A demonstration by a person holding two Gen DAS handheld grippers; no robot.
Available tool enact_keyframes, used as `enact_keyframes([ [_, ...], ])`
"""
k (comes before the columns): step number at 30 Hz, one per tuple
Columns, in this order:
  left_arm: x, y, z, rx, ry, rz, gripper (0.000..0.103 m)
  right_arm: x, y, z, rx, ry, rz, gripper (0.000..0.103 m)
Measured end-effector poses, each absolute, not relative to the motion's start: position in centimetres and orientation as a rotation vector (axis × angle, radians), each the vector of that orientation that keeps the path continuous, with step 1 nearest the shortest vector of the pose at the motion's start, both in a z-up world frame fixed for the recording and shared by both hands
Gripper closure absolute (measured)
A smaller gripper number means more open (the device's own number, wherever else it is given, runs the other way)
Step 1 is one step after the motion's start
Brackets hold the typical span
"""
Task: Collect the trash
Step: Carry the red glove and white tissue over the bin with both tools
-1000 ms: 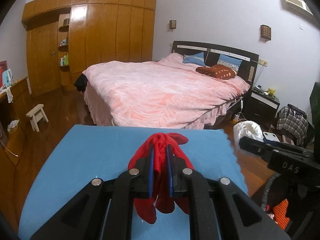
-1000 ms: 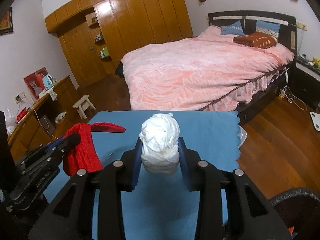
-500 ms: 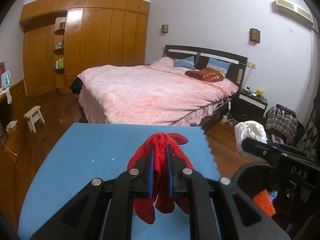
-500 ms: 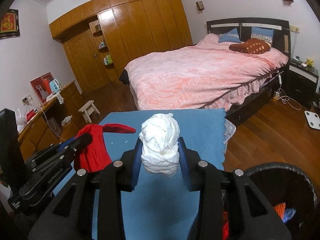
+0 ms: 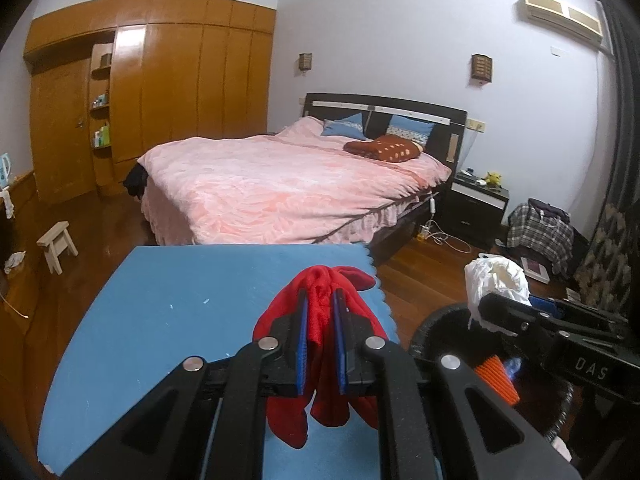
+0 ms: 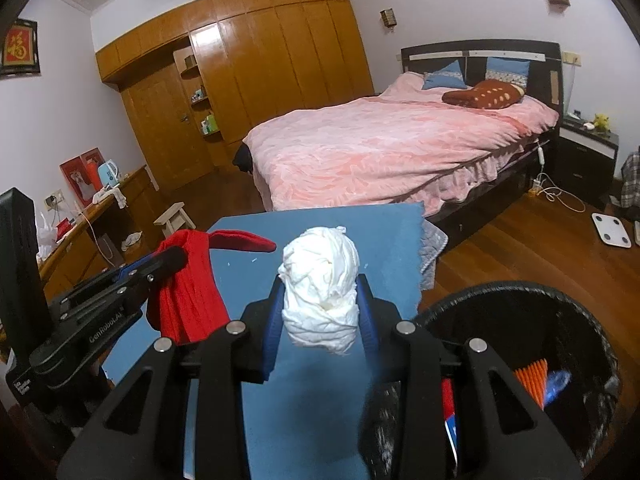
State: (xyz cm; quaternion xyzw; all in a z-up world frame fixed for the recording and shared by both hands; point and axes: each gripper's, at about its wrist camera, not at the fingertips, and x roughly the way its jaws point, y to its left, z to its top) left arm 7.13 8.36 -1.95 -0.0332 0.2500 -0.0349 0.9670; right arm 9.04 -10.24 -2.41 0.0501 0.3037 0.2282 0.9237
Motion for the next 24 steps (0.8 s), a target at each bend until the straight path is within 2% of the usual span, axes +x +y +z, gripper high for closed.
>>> enact_keyframes([
  [12,5.1,3.7,-2.4,-0.027,0.521,-0.188,0.092,4.8,-15.0,-2.7,0.117,0.611,0.393,0.07],
  [24,6.5,-2.9,-3.0,0.011,0.53,-0.332,0.091,3.7,-21.3,-4.1,0.137,0.613,0.258,0.07],
])
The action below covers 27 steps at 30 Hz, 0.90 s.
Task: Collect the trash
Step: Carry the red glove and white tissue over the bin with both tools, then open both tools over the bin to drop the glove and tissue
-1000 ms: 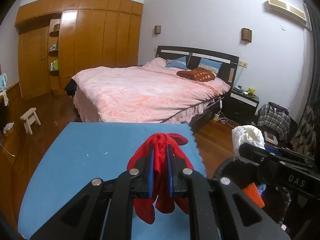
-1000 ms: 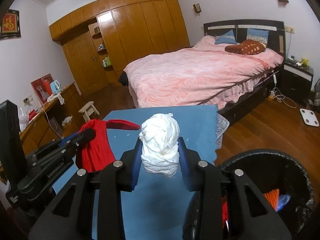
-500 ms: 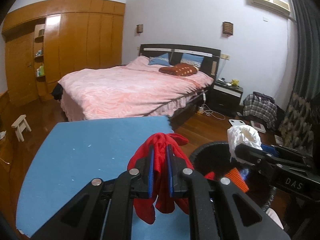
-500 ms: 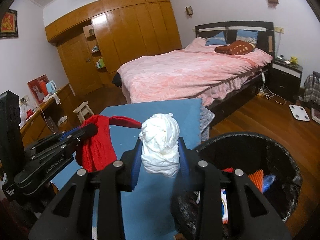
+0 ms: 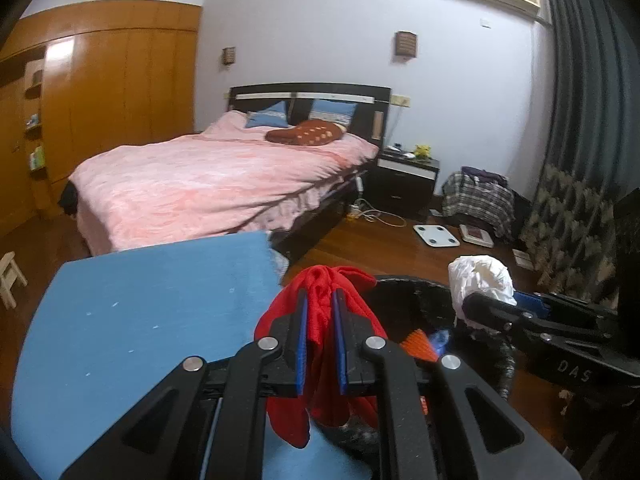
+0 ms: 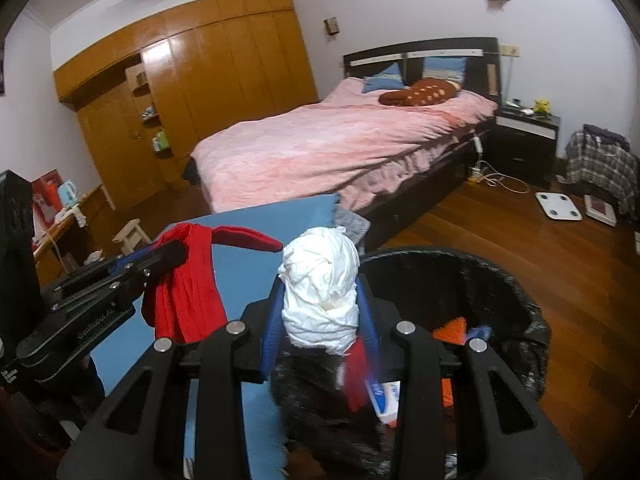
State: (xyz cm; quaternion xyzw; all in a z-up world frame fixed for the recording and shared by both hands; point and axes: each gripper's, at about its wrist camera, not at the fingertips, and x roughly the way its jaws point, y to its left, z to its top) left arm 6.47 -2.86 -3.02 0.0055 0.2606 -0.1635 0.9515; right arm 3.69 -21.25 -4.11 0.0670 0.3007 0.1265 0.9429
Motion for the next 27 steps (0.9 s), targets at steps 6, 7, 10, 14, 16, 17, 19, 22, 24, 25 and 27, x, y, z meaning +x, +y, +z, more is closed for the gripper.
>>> enact_keyframes([
  [6,7.3,-6.2,-3.7,0.034,0.537,-0.392,0.091,3.8,-24.1,-4.9,0.155,0.616,0.196,0.07],
  [7,7.5,-6.8,-3.8,0.039,0.54,-0.403,0.091,3.8,-24.7,-5.0,0.156,0.615,0.184,0.07],
  [10,8.1,-8.3,-4.2,0.049,0.538,-0.43,0.091,4.0,-26.0,-5.4,0.161,0.616,0.153,0.07],
  [14,9.2,-9.9,-4.8,0.055,0.548,-0.458,0.091,4.6,-27.3,-6.2,0.15,0.623,0.117,0.069],
  [16,9.7,-10.6,-5.0,0.055,0.555,-0.469,0.091,4.9,-27.9,-6.6,0.157,0.631,0.108,0.069],
  [17,9.9,-11.0,-5.3,0.058,0.559,-0.476,0.091,5.1,-28.2,-7.0,0.158,0.636,0.102,0.069],
  [19,10.3,-11.7,-5.7,0.061,0.568,-0.487,0.091,5.5,-28.7,-7.5,0.16,0.648,0.091,0.069],
  [22,11.1,-12.8,-6.5,0.075,0.581,-0.499,0.091,5.9,-29.4,-8.4,0.169,0.662,0.079,0.069],
  [24,11.6,-13.4,-7.0,0.08,0.59,-0.508,0.091,6.3,-29.8,-9.0,0.173,0.672,0.07,0.069],
  [25,11.8,-13.6,-7.3,0.084,0.593,-0.509,0.091,6.4,-29.8,-9.1,0.175,0.676,0.069,0.069],
  [27,12.3,-13.9,-7.8,0.084,0.608,-0.519,0.091,6.9,-30.2,-9.7,0.178,0.688,0.065,0.068],
])
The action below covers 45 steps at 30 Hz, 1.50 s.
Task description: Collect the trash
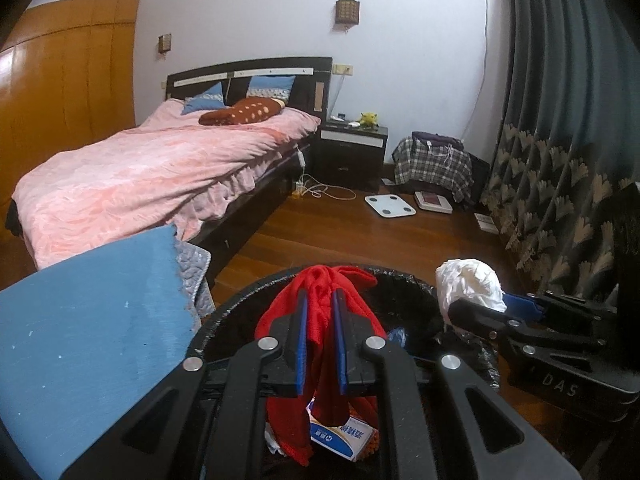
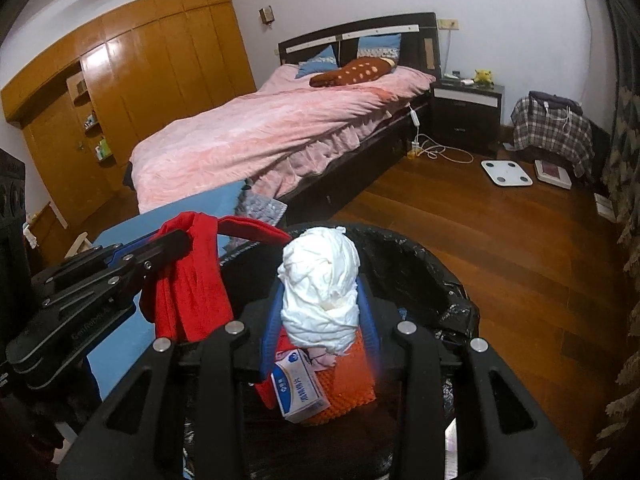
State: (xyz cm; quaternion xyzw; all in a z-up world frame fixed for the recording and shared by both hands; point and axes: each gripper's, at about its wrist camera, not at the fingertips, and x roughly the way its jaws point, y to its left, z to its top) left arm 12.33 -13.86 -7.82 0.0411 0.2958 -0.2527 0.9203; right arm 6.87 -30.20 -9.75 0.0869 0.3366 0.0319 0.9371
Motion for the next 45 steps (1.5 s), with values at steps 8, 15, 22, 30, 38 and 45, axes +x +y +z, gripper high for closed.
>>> enact_keyframes([
  [8,13.3,-13.6,-8.7,0.081,0.651,-0.526,0.058,7.3,-30.5,-11.3,0.176,0.729,0.038,0.042],
  [15,12.7,-11.3,-7.7,0.075,0.64,-0.457,0.018,6.4,-30.4,-10.5,0.171,0.707,0.024,0.011],
  [22,11.4,-7.7,-5.7,0.068,0.629,-0.376,0.007,5.4,-29.3,-8.6,0.181,0.705,0.066,0.006],
  [30,8.2,-5.1,-4.7,0.088,0.631,-0.321,0.006,4.0,-26.8,-5.8,0.19,0.696,0.129,0.005],
  [38,5.7,-3.2,-3.6,0.059,0.623,-0.285,0.006,2.6,-24.0,-4.0,0.146,0.672,0.174,0.005],
  [45,4.4,-2.5,-2.5,0.049,0.588,-0.273,0.006,1.7,-22.4,-3.1,0.112,0.656,0.201,0.005],
])
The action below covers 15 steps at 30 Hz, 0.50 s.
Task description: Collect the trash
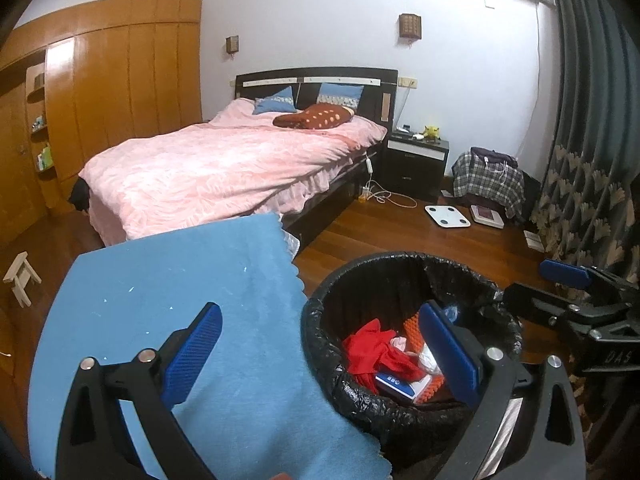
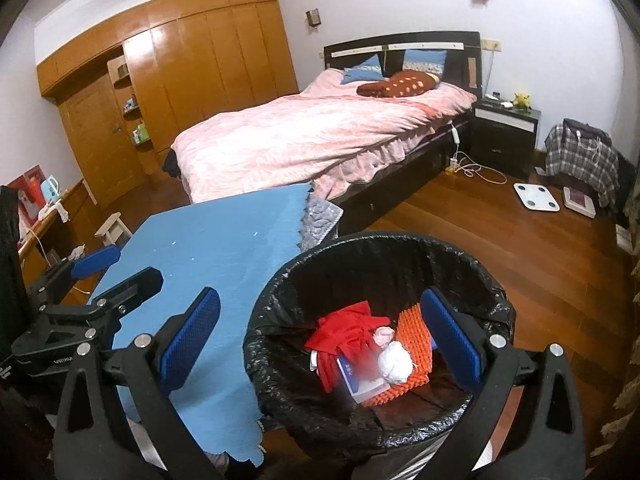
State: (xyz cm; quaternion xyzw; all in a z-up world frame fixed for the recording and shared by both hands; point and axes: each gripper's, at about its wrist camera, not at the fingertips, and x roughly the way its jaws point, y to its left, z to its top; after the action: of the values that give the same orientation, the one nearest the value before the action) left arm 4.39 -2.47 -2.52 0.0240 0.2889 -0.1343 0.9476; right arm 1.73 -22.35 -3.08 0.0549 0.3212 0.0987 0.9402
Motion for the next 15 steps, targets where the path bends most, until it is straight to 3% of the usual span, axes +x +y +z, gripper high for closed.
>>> enact_keyframes([
  [15,3.5,-1.46,-1.74,0.034,0.554,-0.26,0.006,1.17,-21.23,-2.3,0.09,0.632,0.213,0.005],
])
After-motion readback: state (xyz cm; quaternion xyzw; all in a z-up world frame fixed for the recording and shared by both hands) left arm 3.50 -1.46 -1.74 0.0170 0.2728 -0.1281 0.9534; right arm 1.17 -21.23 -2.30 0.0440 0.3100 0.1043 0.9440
